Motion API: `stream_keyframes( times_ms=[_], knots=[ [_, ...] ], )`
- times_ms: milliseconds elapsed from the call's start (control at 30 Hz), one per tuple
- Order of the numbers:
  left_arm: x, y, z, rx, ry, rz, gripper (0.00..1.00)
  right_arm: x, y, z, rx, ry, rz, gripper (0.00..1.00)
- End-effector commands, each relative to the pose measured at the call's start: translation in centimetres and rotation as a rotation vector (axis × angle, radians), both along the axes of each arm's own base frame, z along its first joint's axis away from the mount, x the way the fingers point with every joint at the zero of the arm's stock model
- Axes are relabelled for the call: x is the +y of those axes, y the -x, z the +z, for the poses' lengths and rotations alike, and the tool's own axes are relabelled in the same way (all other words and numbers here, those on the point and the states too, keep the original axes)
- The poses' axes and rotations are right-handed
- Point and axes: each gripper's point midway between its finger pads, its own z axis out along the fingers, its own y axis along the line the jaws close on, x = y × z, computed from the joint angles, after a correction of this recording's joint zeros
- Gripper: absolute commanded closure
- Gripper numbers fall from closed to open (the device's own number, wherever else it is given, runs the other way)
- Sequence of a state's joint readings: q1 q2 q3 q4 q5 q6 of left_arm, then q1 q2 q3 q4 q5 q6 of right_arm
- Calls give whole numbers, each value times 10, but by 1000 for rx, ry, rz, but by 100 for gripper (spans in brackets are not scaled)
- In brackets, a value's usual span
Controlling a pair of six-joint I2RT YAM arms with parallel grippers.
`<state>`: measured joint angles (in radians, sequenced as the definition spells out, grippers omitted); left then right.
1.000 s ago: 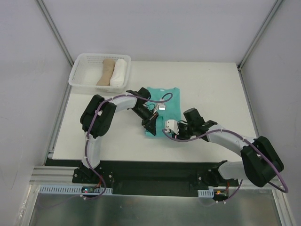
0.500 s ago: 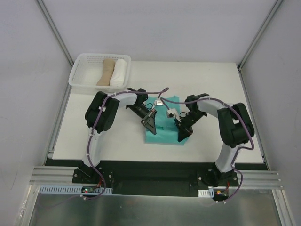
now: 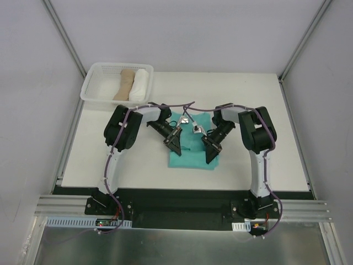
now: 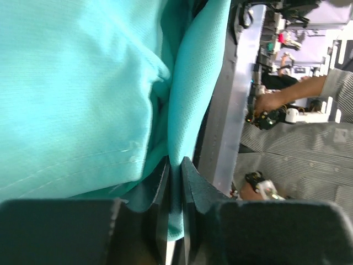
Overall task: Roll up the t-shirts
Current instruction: Roll the T-shirt to the center of the board.
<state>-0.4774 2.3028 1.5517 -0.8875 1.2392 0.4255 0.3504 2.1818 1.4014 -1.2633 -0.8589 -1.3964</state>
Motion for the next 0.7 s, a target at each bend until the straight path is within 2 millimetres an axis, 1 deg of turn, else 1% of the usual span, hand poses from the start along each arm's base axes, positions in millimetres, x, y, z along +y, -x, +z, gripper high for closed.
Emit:
stream_keyframes(
  times_ms=[0, 33, 67, 100, 133, 167, 233, 267, 300, 333, 367, 400, 433, 467, 500, 533, 567, 600, 633, 667],
  knots=[
    [14, -30, 8, -155, -62, 38, 87, -10, 10, 14, 181, 134, -34, 95],
    [14, -45, 7, -225, -76, 76, 79, -9, 5, 14, 182, 151, -43, 95],
    [23, -49, 19, -279, -81, 111, 77, -9, 4, 9, 227, 198, -73, 95],
    [29, -55, 18, -342, -111, 132, 74, -8, 2, 7, 243, 216, -87, 96],
    [34, -57, 20, -372, -134, 159, 70, -6, -4, 6, 242, 228, -98, 96],
    [41, -56, 30, -446, -126, 180, 68, -7, -4, 2, 283, 254, -109, 96],
    [49, -49, 33, -515, -142, 177, 67, -5, -8, 1, 324, 279, -126, 95],
    [55, -37, 40, -557, -137, 175, 64, -5, -10, 1, 340, 291, -129, 95],
    [53, -33, 44, -619, -123, 158, 63, -4, -11, 1, 360, 313, -145, 95],
    [55, -30, 42, -716, -128, 117, 62, -3, -12, 0, 366, 323, -152, 95],
    [57, -18, 49, -803, -115, 84, 62, -2, -13, 0, 372, 330, -157, 95],
    [45, -9, 52, -899, -87, 23, 60, -2, -13, -3, 386, 339, -161, 95],
    [46, -11, 50, -1022, -101, -31, 59, -1, -13, -3, 398, 352, -167, 95],
    [47, -3, 51, -1096, -97, -58, 58, -1, -14, -3, 403, 360, -171, 95],
    [42, -2, 52, -1169, -84, -82, 54, 0, -14, -4, 409, 366, -174, 95],
    [28, -2, 57, -1276, -28, -114, 52, 0, -15, -5, 412, 372, -175, 95],
    [28, 2, 51, -1319, -29, -135, 50, 0, -14, -5, 426, 379, -174, 95],
    [23, 3, 50, -1352, -21, -152, 50, 1, -16, -4, 427, 381, -174, 95],
    [12, 8, 50, -1412, 18, -199, 49, 1, -16, -5, 434, 386, -175, 95],
    [12, 9, 40, -1426, -1, -228, 49, 0, -15, -5, 441, 388, -175, 95]
  ],
)
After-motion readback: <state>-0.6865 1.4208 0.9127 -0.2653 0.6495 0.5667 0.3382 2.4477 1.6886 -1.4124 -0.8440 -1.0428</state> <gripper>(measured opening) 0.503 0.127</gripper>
